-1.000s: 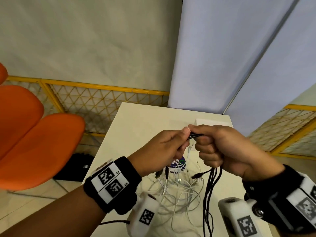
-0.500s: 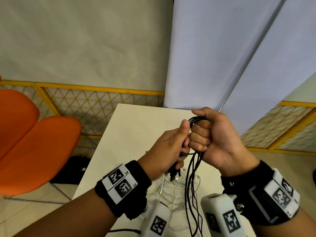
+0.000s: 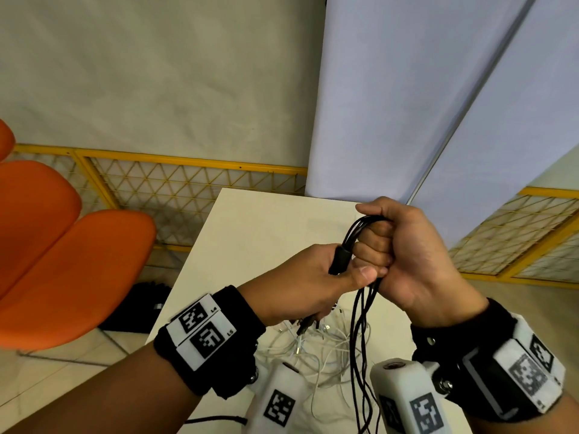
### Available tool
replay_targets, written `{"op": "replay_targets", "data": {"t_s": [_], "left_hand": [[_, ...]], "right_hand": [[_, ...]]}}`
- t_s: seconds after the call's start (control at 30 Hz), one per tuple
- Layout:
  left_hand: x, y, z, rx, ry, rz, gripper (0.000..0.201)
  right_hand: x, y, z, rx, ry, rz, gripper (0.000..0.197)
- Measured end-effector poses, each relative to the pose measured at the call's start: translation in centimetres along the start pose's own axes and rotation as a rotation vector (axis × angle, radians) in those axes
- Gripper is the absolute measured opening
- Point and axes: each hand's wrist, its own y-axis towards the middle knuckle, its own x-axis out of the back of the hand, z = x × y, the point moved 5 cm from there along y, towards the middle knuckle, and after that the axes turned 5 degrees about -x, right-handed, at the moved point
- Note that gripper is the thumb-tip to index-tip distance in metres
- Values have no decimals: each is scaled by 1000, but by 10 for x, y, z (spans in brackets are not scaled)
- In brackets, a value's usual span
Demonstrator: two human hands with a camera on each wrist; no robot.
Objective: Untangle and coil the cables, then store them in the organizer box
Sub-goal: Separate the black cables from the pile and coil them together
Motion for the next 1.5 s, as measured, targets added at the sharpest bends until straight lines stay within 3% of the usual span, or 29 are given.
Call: {"op": "replay_targets", "data": {"t_s": [0.1,0.43,0.57,0.8,1.03,1.1,1.17,1.23,1.33,1.5], "left_hand": [[-5,-2,-6,-9,19,22,19],[-7,-2,1,36,88,-106,29],[-5,-4,6,150,112,-155,32],[-8,-1,6,351,102,-130,48],[-4,-2,9,287,-113,-177,47],[-7,-3,9,271,-130,-175,47],[-10,-1,7,254,-139,-163,45],[-14,1,6,258,-135,-131,40],[-17,2,9,295,-150,-92,35],[-21,2,6,302,-134,-20,41]], "right_hand": [[-4,-2,2,39,-58,-14,57],[-3,2,8,105,-373,-64,54],[-7,0,16,136,-675,-65,52],[-17,0,23,135,-884,-47,48],[-13,2,21,273,-899,-49,41],[-11,3,12,232,-835,34,39],[-14,2,1,108,-637,184,45],[-21,-3,-2,15,-447,273,39],[-33,-8,2,65,-364,288,21],[-42,-6,5,163,-369,137,52]]}}
